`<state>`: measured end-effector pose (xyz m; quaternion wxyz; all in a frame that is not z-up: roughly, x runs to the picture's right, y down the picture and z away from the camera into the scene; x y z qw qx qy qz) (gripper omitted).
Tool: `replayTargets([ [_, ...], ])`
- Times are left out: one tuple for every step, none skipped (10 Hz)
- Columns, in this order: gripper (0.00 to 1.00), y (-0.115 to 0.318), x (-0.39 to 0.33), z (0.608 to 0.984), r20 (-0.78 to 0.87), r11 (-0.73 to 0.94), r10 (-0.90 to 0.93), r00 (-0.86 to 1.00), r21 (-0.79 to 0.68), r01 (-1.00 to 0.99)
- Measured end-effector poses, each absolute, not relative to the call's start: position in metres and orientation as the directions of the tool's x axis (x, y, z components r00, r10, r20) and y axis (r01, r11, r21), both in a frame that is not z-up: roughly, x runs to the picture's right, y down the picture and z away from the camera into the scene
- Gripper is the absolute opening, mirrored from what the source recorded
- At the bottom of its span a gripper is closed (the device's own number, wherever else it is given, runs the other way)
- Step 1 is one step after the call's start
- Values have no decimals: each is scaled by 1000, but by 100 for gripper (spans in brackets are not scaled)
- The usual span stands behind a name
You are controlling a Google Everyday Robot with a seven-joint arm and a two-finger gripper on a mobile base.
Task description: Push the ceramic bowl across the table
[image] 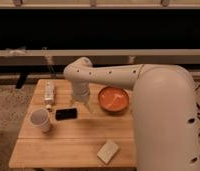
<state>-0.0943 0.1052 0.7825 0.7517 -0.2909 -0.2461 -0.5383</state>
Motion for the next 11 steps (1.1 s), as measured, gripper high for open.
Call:
replayTargets([
  [74,105,-94,782,683,251,-666,299,-172,952],
  [74,105,-94,782,683,251,-666,299,-172,952],
  [74,105,-94,782,683,251,-666,299,-172,952],
  [74,105,-94,783,683,251,-666,299,-173,953],
  [74,105,-94,782,681,249,-668,300,-175,953],
  [74,103,-91,782,679,249,-669,303,-178,952],
  [74,96,-78,787,669,255,-673,316,-191,948],
  [74,89,-65,793,661,260,-676,325,-199,945],
  [74,81,-55,800,654,265,-679,334,-205,942],
  [74,68,-38,810,645,275,-680,349,-216,937],
  [74,51,-13,826,627,289,-684,373,-237,928],
])
